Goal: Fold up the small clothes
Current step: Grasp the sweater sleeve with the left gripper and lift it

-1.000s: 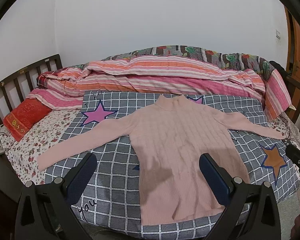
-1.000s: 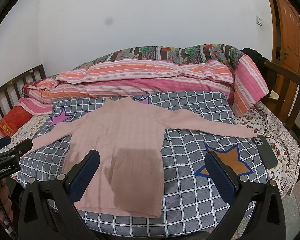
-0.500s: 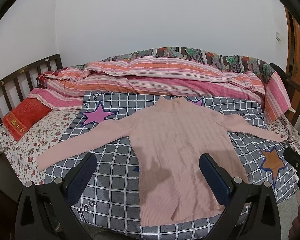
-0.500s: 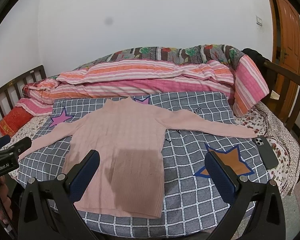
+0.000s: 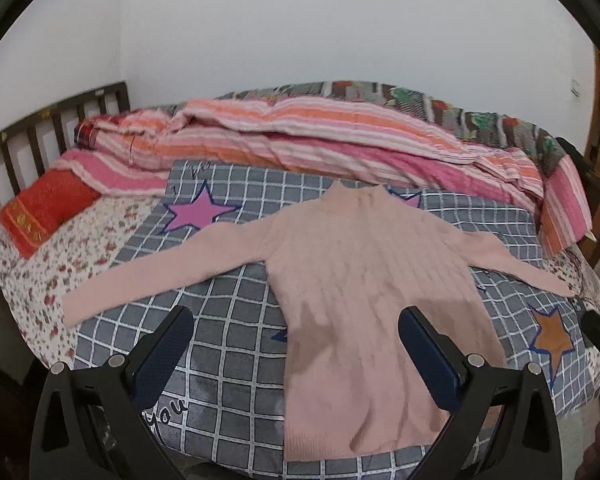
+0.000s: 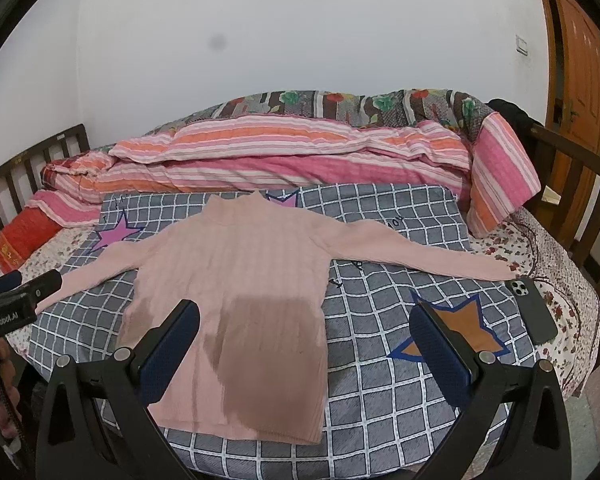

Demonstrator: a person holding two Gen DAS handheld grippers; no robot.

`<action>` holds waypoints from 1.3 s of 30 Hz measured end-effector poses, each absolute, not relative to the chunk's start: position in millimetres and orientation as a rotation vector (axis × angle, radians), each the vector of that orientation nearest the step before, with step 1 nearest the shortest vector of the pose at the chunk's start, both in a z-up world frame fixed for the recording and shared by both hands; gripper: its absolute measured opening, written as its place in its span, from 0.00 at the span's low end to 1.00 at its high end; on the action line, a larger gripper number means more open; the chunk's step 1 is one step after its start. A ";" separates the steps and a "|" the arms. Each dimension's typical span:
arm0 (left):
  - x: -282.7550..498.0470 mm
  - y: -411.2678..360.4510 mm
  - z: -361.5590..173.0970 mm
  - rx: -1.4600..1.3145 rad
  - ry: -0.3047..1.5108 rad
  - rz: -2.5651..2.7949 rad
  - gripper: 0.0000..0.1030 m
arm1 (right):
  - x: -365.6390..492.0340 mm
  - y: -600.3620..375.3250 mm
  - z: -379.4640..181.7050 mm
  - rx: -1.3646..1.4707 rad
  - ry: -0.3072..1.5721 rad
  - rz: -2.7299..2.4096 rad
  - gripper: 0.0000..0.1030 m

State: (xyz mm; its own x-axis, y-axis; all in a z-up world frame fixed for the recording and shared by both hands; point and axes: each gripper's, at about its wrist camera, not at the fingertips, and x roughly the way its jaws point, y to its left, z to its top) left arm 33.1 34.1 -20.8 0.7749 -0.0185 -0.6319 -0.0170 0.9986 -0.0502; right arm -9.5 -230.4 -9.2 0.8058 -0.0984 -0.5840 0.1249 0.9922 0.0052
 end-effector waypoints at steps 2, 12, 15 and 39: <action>43.3 40.3 -29.8 -0.061 0.706 0.013 1.00 | -3.3 -231.1 -14.2 0.047 0.629 -0.117 1.00; 91.6 108.3 -95.8 -0.207 0.810 0.097 0.99 | 42.8 -235.1 -48.1 0.065 0.677 -0.115 1.00; 100.1 139.0 -116.2 -0.269 0.807 0.141 0.92 | 57.5 -234.9 -63.3 0.060 0.694 -0.115 1.00; 127.5 360.4 -199.1 -0.661 0.630 0.582 0.25 | 149.1 -211.2 -136.1 0.049 0.743 -0.071 0.95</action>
State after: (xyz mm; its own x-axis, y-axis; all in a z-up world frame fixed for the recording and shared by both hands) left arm 127.5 360.4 -199.1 0.6672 0.2858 -0.6878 -0.6631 0.6486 -0.3736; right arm 149.1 -211.2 -136.1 0.7342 -0.0474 -0.6773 0.0820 0.9964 0.0192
